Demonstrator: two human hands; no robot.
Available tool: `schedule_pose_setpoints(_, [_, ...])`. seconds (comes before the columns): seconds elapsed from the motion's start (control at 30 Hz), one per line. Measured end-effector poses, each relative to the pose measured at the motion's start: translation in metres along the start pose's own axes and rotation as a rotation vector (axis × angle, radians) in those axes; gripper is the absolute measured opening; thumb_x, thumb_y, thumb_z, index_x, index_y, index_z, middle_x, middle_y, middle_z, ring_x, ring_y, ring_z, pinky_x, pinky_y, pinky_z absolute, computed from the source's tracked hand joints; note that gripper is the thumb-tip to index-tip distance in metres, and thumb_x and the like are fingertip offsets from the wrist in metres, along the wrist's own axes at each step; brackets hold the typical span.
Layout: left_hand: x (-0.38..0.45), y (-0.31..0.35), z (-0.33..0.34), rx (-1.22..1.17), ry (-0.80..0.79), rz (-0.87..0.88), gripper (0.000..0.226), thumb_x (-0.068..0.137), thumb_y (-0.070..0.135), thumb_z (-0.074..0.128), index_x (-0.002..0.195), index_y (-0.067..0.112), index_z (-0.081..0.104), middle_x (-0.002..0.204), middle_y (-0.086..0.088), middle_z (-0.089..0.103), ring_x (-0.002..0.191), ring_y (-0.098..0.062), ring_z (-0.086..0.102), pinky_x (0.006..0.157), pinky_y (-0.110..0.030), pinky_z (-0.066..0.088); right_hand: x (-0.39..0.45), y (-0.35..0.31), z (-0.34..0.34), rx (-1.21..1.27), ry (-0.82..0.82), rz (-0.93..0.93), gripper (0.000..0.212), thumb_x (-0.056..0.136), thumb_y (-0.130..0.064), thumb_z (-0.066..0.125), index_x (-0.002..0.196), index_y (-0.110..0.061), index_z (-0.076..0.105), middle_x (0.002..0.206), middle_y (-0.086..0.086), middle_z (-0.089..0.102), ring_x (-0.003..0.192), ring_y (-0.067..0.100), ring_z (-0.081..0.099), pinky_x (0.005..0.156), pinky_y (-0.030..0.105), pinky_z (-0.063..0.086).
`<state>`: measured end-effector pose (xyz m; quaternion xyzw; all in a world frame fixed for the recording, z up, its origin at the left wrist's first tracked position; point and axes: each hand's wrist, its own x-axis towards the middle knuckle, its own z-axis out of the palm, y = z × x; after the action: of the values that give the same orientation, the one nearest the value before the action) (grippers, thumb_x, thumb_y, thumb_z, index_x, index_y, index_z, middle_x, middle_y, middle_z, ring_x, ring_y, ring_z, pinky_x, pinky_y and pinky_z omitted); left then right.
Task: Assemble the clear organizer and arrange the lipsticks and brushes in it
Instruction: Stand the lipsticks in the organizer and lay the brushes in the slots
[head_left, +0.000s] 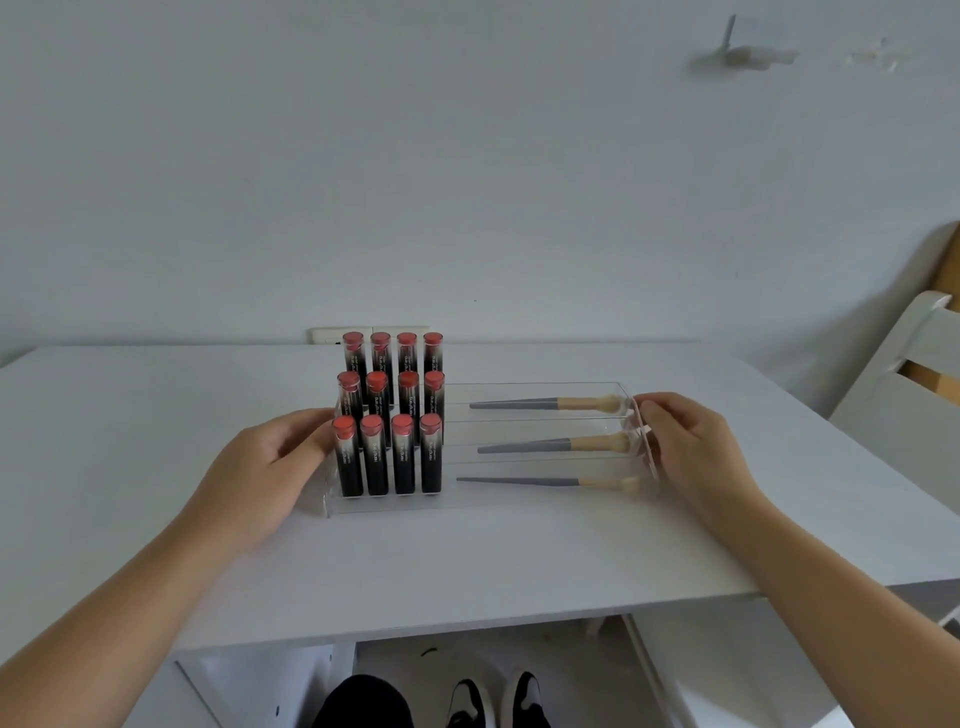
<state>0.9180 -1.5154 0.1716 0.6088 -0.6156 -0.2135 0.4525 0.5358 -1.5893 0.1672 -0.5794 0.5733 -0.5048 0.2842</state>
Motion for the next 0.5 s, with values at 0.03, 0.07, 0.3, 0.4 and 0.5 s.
schedule_pose_setpoints(0.03, [0.0,0.0,0.0,-0.005,0.018,-0.002,0.017,0.081,0.069,0.051,0.092,0.074,0.064,0.098,0.045,0.066,0.096,0.027,0.056,0.079,-0.015,0.04,-0.001,0.0,-0.002,0.036,-0.015,-0.006,0.028,0.097,-0.023,0.053,0.089,-0.036,0.077,0.075,-0.002,0.074,0.061,0.012,0.063,0.059,0.03,0.053])
schedule_pose_setpoints(0.07, [-0.001,0.0,0.0,-0.011,0.035,-0.004,0.017,0.081,0.069,0.053,0.091,0.071,0.066,0.097,0.043,0.068,0.094,0.025,0.058,0.078,-0.015,0.041,-0.002,0.0,-0.004,0.068,-0.035,-0.015,0.029,0.097,-0.023,0.055,0.09,-0.04,0.077,0.075,-0.005,0.075,0.061,0.009,0.064,0.056,0.024,0.053])
schedule_pose_setpoints(0.3, [0.003,-0.006,0.0,-0.026,0.115,-0.029,0.008,0.09,0.049,0.066,0.093,0.051,0.073,0.089,0.032,0.073,0.085,0.013,0.066,0.069,-0.015,0.042,-0.005,0.002,-0.004,0.03,-0.145,-0.073,0.026,0.093,-0.026,0.062,0.097,-0.047,0.077,0.085,-0.008,0.079,0.073,0.008,0.072,0.072,0.029,0.055])
schedule_pose_setpoints(0.4, [0.006,-0.005,0.001,-0.046,0.127,-0.039,0.012,0.084,0.058,0.062,0.09,0.053,0.072,0.085,0.029,0.074,0.078,0.009,0.068,0.067,-0.018,0.043,-0.004,0.003,-0.003,-0.014,-0.116,-0.078,0.024,0.096,-0.033,0.063,0.091,-0.053,0.075,0.077,-0.009,0.077,0.068,0.009,0.069,0.07,0.027,0.052])
schedule_pose_setpoints(0.5, [0.014,-0.009,0.002,-0.021,0.12,-0.064,0.012,0.094,0.05,0.061,0.089,0.057,0.07,0.082,0.024,0.074,0.075,0.005,0.067,0.066,-0.02,0.042,-0.004,0.001,-0.003,-0.093,-0.137,-0.098,0.022,0.097,-0.038,0.062,0.086,-0.052,0.075,0.073,-0.015,0.075,0.062,-0.002,0.065,0.066,0.024,0.048])
